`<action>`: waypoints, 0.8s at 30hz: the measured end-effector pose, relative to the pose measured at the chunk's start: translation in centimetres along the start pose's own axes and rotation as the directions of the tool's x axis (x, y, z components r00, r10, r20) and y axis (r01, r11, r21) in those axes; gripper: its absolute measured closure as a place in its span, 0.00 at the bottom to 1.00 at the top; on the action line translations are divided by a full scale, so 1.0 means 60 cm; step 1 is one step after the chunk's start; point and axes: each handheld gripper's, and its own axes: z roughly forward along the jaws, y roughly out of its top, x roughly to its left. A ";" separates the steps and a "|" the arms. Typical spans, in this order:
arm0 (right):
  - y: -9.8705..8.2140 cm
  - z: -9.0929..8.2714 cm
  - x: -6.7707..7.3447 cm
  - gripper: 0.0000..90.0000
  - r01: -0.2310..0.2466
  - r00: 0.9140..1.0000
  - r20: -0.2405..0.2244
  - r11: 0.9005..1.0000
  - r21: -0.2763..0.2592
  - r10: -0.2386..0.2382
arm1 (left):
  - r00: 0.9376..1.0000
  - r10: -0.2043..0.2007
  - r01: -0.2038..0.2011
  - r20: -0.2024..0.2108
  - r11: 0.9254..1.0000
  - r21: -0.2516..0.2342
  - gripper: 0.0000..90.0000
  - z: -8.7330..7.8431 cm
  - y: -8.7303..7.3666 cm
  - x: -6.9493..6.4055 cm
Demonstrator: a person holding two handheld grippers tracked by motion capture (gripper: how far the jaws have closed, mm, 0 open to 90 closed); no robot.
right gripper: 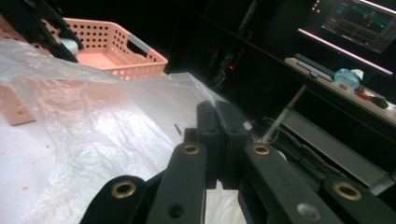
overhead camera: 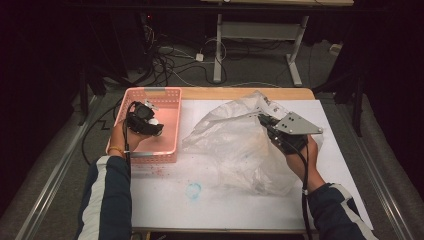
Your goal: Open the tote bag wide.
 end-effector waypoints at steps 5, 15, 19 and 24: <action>-0.001 0.007 -0.002 1.00 -0.004 1.000 0.008 1.000 0.002 0.004 | 1.000 0.009 -0.011 -0.015 0.991 -0.130 0.53 -0.044 -0.007 -0.021; 0.016 0.016 -0.005 1.00 0.014 0.999 0.039 1.000 0.006 -0.015 | 0.997 0.070 -0.057 0.021 0.927 -0.372 0.53 -0.124 -0.008 -0.091; 0.015 0.021 -0.005 1.00 0.015 0.999 0.050 1.000 0.019 -0.016 | 0.990 0.141 -0.118 0.023 0.899 -0.423 0.53 -0.149 0.002 -0.133; 0.018 0.020 -0.006 1.00 0.014 0.998 0.060 1.000 0.017 -0.015 | 0.976 0.215 -0.182 0.019 0.870 -0.458 0.53 -0.167 0.021 -0.175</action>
